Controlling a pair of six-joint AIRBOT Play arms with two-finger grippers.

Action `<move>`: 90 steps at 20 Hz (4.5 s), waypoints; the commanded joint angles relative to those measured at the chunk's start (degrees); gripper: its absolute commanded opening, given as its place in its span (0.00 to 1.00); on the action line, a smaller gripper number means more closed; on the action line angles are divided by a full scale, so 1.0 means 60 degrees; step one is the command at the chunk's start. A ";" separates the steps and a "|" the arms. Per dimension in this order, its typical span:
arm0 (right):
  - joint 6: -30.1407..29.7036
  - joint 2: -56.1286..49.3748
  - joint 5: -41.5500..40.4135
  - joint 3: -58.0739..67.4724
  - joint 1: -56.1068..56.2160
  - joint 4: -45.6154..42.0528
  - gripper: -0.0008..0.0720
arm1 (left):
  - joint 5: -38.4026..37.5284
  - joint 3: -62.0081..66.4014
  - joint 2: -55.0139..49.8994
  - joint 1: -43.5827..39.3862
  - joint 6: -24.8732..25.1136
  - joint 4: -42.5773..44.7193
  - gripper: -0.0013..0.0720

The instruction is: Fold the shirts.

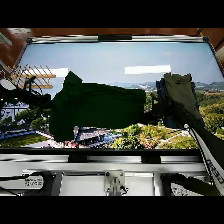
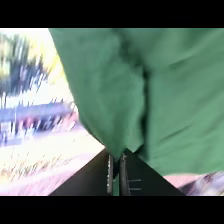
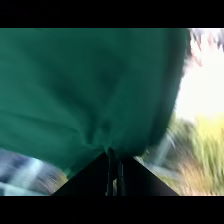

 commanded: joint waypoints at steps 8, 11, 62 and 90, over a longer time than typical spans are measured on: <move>-0.1053 0.5195 0.2881 0.6269 0.0073 -0.3486 0.10 | 0.6098 0.3111 0.7745 -0.0863 0.0208 -0.1501 0.08; -0.1053 0.6247 0.2302 0.6677 0.0073 -0.3490 0.10 | 0.5701 0.3115 0.9049 -0.0849 0.0204 -0.1359 0.08; 0.2481 -0.2805 0.3282 0.4291 -0.1056 -0.5326 0.10 | 0.1665 0.1861 -0.2193 -0.1286 -0.0696 0.1497 0.08; -0.1078 -0.2495 -0.5136 0.4630 -0.1559 -0.4357 0.75 | -0.4758 0.2463 -0.2459 -0.0608 -0.1275 0.2980 0.67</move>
